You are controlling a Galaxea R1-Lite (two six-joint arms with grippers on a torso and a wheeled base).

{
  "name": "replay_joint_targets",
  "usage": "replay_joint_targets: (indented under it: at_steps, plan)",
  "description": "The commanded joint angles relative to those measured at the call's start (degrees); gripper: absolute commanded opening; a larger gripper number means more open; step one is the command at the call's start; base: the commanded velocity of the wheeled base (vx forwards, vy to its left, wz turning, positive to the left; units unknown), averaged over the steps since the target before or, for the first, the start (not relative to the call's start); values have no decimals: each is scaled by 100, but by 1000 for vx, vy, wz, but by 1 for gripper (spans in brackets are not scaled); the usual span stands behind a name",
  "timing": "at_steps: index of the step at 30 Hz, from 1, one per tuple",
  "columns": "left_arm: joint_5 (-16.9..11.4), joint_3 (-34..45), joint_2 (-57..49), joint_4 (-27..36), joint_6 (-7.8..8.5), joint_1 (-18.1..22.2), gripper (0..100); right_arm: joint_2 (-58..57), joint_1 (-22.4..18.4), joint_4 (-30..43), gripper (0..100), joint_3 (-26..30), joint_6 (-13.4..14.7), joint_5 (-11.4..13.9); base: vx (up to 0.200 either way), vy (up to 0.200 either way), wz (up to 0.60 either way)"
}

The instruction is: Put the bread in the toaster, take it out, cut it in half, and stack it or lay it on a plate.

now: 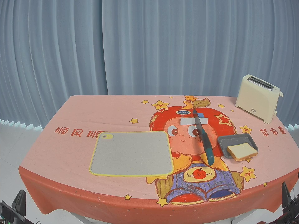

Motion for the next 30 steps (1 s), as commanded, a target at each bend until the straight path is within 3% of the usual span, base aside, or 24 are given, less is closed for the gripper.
replay_joint_targets:
  at_steps: [1, 30]
  plan:
    - [2, 101, 7, -1, 0, 1, 0, -96, 1, -4, 100, 101, 2, 1, 0, 0, 0]
    - [2, 101, 7, -1, 0, 1, 0, -96, 1, 4, 100, 101, -69, 1, 0, 0, 0]
